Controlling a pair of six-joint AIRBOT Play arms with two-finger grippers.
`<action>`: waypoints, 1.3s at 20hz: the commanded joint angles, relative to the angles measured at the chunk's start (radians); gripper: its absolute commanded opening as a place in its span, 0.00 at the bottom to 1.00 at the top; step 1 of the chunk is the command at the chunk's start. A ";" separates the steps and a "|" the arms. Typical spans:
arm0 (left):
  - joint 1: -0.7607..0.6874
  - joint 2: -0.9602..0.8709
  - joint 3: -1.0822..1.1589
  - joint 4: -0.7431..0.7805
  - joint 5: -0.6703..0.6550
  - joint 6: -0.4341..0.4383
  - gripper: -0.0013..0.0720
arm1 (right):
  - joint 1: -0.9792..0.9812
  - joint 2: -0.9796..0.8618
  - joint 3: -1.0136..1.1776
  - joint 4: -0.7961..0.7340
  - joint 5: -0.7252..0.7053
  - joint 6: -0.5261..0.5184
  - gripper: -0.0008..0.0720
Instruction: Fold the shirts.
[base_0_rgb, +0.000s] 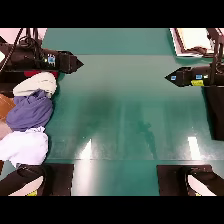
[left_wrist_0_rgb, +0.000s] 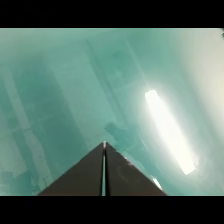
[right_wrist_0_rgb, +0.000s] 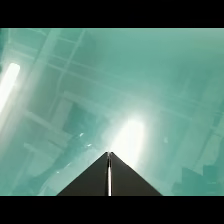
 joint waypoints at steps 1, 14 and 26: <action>0.000 0.001 0.000 0.000 0.000 0.000 0.06 | 0.002 0.001 0.001 0.001 -0.013 0.001 0.04; 0.000 0.000 0.000 0.009 0.032 0.015 0.06 | 0.002 0.001 0.001 0.001 -0.014 0.001 0.04; 0.278 -0.322 -0.001 0.599 0.351 -0.185 0.77 | 0.002 0.001 0.000 0.000 -0.014 0.000 0.04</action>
